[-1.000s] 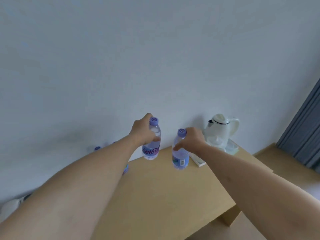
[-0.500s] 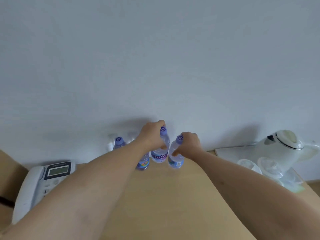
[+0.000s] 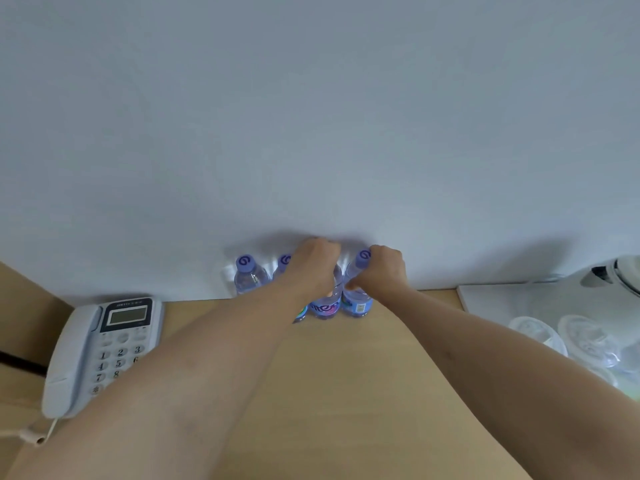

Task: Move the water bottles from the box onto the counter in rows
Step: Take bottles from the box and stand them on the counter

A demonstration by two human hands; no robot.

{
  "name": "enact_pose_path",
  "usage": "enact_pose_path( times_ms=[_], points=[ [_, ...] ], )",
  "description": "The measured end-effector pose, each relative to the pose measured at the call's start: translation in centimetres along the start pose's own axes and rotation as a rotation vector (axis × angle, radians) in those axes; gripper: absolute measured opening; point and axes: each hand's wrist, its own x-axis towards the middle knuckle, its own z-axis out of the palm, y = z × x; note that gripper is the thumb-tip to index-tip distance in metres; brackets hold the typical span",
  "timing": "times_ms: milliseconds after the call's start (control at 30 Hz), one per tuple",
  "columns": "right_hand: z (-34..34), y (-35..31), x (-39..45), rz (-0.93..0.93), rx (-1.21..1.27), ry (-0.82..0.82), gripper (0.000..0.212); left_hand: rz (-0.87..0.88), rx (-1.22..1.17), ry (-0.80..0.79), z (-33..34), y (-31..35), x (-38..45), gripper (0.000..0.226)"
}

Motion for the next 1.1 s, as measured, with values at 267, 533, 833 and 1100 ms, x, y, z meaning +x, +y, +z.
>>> enact_pose_path(
  times_ms=[267,533,833,1100],
  points=[
    [-0.7,0.2,-1.3,-0.028,0.080,-0.005,0.052,0.021,-0.009,0.034,0.4,0.7,-1.0,0.022],
    [-3.3,0.6,-5.4,-0.054,0.057,0.090,0.067,-0.018,-0.093,0.073,-2.5,2.0,-3.2,0.043],
    [-5.3,3.6,-14.3,-0.061,-0.129,0.144,0.089,0.102,-0.157,0.061,-4.8,5.0,-8.5,0.074],
    [-7.1,9.8,-24.9,0.105,-0.236,0.225,0.092,0.302,-0.088,-0.037,-2.9,12.8,-12.3,0.088]
  ],
)
